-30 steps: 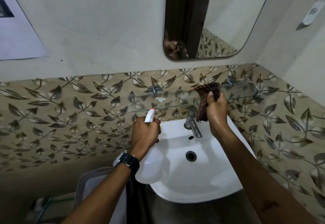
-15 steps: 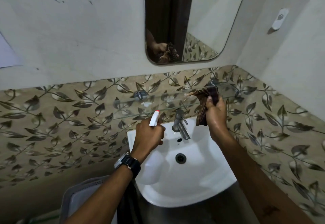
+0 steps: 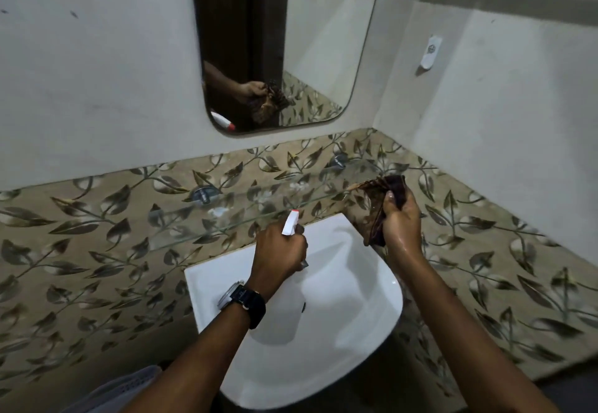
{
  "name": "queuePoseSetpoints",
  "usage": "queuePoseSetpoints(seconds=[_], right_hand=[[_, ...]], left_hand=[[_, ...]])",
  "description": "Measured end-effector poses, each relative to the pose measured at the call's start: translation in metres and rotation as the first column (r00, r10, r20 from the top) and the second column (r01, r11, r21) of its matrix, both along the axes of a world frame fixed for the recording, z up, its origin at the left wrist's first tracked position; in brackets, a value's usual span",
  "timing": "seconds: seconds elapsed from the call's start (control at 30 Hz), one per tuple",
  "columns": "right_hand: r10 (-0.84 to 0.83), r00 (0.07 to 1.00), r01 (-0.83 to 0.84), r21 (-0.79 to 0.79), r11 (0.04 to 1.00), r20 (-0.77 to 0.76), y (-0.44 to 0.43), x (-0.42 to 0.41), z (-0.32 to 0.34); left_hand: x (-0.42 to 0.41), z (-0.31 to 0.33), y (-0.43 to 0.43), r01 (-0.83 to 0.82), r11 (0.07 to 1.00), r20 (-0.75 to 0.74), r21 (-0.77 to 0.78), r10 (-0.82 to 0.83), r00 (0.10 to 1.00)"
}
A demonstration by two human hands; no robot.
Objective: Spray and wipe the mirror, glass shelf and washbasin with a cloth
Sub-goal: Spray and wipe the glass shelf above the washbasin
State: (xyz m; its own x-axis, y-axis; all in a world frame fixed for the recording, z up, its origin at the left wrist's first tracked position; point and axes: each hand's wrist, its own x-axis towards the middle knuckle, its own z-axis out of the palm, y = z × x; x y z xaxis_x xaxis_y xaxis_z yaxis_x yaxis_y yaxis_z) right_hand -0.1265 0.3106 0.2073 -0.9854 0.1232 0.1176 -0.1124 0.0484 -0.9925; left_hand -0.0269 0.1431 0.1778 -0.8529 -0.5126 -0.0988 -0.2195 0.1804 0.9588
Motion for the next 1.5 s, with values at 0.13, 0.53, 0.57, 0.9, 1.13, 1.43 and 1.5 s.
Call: queuePoseSetpoints(seconds=[0.13, 0.53, 0.57, 0.9, 1.13, 1.43, 1.5], right_hand=[[-0.065, 0.998, 0.065, -0.004, 0.998, -0.016, 0.02, 0.0, 0.005], [-0.196, 0.98, 0.196, -0.006, 0.981, -0.022, 0.055, 0.008, 0.008], [-0.201, 0.979, 0.201, 0.0, 0.98, -0.026, 0.057, 0.008, 0.01], [-0.192, 0.981, 0.192, 0.032, 0.981, -0.005, 0.065, -0.004, -0.001], [-0.142, 0.99, 0.143, 0.1, 0.985, -0.015, 0.051, -0.035, 0.001], [-0.073, 0.997, 0.067, 0.419, 0.905, -0.002, 0.016, -0.108, 0.007], [-0.025, 1.0, 0.022, 0.568, 0.823, -0.003, 0.009, -0.133, 0.013]], left_hand=[[-0.014, 0.005, 0.016, 0.07, 0.997, -0.01, 0.029, -0.07, 0.997], [-0.045, 0.022, 0.042, 0.227, 0.967, -0.043, -0.113, -0.233, 0.971], [-0.045, 0.023, 0.043, 0.221, 0.968, -0.048, -0.117, -0.227, 0.973], [-0.058, 0.019, 0.046, 0.261, 0.965, -0.027, 0.023, -0.261, 0.965], [-0.052, 0.01, 0.024, 0.067, 0.994, -0.046, 0.089, -0.063, 0.997], [-0.034, 0.007, -0.031, -0.095, 0.995, 0.015, 0.005, 0.095, 0.995], [-0.027, 0.007, -0.041, -0.158, 0.987, 0.028, 0.037, 0.157, 0.987]])
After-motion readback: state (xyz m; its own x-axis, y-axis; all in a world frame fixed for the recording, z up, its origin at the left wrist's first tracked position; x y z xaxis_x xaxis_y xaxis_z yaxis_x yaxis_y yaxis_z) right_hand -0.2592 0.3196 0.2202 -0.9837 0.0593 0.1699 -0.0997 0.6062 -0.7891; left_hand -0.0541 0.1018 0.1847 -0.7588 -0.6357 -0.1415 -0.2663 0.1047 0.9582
